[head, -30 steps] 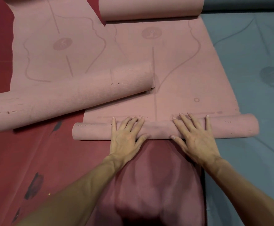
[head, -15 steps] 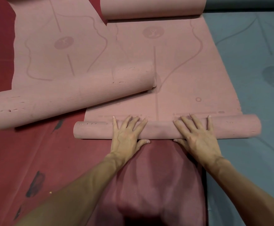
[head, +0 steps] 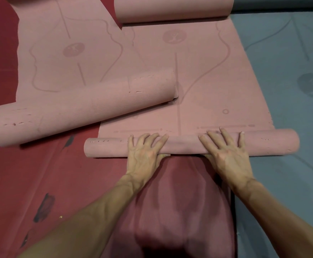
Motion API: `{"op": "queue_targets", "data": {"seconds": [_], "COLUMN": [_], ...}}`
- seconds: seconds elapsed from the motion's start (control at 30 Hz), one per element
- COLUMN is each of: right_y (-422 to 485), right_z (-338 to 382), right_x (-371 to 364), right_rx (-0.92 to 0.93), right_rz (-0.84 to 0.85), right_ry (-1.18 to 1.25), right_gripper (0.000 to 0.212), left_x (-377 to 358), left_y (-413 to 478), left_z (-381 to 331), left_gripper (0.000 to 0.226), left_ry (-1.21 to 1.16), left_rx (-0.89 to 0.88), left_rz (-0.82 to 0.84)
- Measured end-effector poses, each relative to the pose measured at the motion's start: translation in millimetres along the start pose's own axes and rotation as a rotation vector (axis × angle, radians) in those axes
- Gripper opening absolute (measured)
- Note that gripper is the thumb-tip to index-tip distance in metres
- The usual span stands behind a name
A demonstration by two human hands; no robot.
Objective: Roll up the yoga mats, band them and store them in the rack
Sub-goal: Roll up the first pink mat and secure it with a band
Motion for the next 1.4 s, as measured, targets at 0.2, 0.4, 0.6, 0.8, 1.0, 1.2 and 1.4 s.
{"op": "queue_targets", "data": {"seconds": [0.2, 0.4, 0.6, 0.8, 1.0, 1.2, 1.4], "right_y": [-2.5, -27.3, -55.7, -93.2, -131.3, -160.5, -157.5], "right_z": [4.3, 15.4, 30.9, 43.8, 55.6, 63.7, 63.5], "right_x": [14.9, 19.2, 23.4, 31.0, 45.0, 44.4, 37.3], "right_rx": [-0.010, -0.009, -0.004, -0.010, -0.012, -0.009, -0.018], "right_rz": [-0.004, -0.006, 0.068, 0.135, 0.176, 0.213, 0.237], "right_ry": [0.026, 0.020, 0.038, 0.051, 0.041, 0.051, 0.055], "right_gripper": [0.051, 0.043, 0.049, 0.048, 0.046, 0.052, 0.058], "left_x": [8.6, 18.3, 28.0, 39.4, 50.6, 50.8, 43.2], "left_y": [-2.9, -26.2, -54.3, -91.0, -126.4, -153.5, -152.4], "left_z": [2.1, -1.4, -4.1, -13.8, -26.1, -33.7, -33.6], "left_gripper": [0.052, 0.055, 0.053, 0.053, 0.054, 0.057, 0.062], "left_ry": [-0.037, -0.054, -0.041, -0.050, -0.068, -0.072, -0.066], "left_rx": [0.004, -0.015, -0.034, -0.044, -0.055, -0.066, -0.059], "left_rz": [-0.004, -0.008, 0.004, 0.048, 0.097, 0.153, 0.228]}}
Point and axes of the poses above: each hand's wrist, its own y-axis towards the middle knuckle, its own x-axis out of the back of the hand, z = x × y, the point moved 5 cm from there along y, towards the middle knuckle, and after that the axes turned 2 degrees about -z, right-handed, at the moved point
